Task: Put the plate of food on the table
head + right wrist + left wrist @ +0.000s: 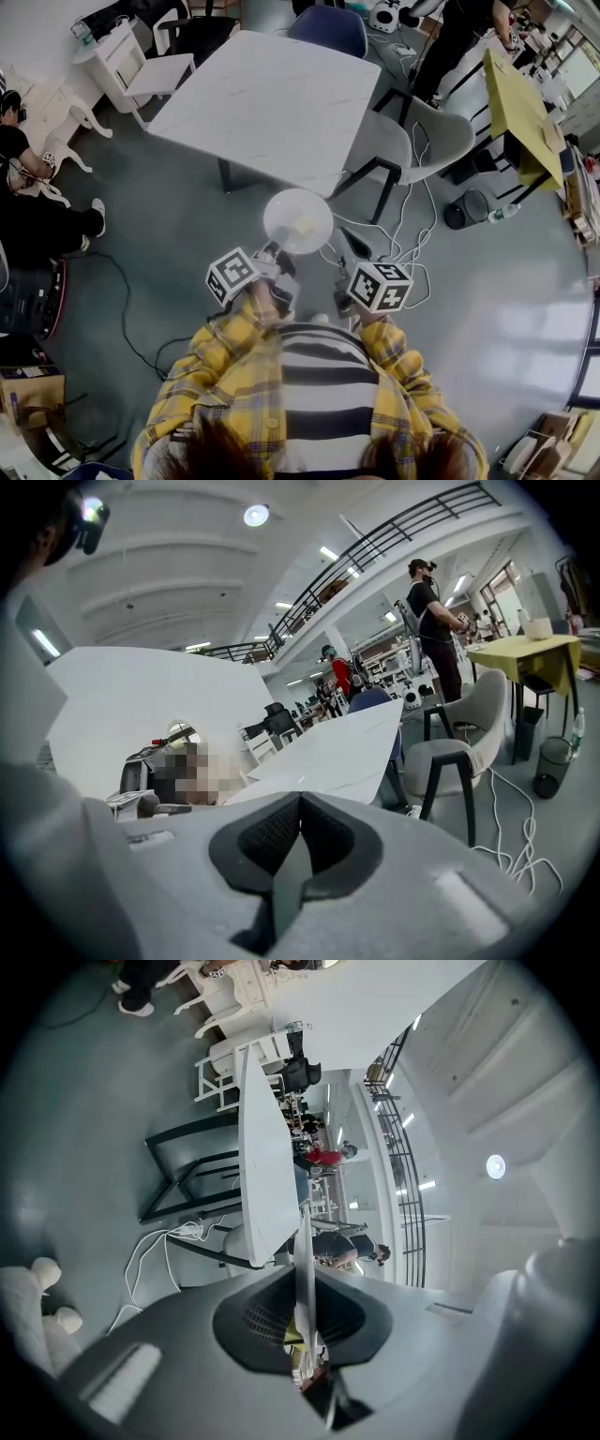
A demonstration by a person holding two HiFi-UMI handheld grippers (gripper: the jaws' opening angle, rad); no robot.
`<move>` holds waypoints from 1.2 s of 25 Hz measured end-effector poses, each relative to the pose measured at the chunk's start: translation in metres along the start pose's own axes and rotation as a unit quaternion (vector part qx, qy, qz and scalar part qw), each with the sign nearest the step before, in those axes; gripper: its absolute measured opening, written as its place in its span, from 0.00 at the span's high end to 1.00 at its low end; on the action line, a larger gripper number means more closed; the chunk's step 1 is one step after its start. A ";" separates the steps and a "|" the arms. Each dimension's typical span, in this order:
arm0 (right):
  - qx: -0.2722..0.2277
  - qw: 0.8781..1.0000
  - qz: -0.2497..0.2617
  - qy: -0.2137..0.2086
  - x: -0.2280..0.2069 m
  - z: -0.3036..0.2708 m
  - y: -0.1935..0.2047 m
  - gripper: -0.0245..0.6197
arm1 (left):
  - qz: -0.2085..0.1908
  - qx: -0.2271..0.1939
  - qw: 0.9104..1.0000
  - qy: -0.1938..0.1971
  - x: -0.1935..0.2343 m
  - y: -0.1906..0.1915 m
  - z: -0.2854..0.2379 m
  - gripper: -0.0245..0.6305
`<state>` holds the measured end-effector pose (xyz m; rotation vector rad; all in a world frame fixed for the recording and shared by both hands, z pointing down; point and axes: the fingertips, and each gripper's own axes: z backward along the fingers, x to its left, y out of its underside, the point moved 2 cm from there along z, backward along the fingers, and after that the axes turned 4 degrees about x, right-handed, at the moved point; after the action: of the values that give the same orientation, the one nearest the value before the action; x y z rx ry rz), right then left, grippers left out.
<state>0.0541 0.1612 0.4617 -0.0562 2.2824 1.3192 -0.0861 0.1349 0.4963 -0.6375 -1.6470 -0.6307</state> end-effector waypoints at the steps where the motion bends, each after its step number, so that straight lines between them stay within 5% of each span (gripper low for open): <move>1: 0.001 1.000 -0.001 0.001 0.002 -0.001 0.001 0.97 | 0.001 0.000 1.000 -0.001 0.001 -0.002 0.002 0.93; 19: 0.006 1.000 -0.009 0.022 0.014 -0.019 0.013 0.97 | 0.012 0.010 1.000 -0.006 0.019 -0.021 0.010 0.93; 30: 0.009 1.000 -0.013 0.021 -0.009 -0.051 -0.012 0.97 | 0.006 0.001 1.000 -0.012 0.015 -0.043 -0.027 0.93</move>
<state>0.0448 0.1107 0.4764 -0.1066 2.3201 1.2955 -0.1000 0.0865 0.5123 -0.6558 -1.6637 -0.6148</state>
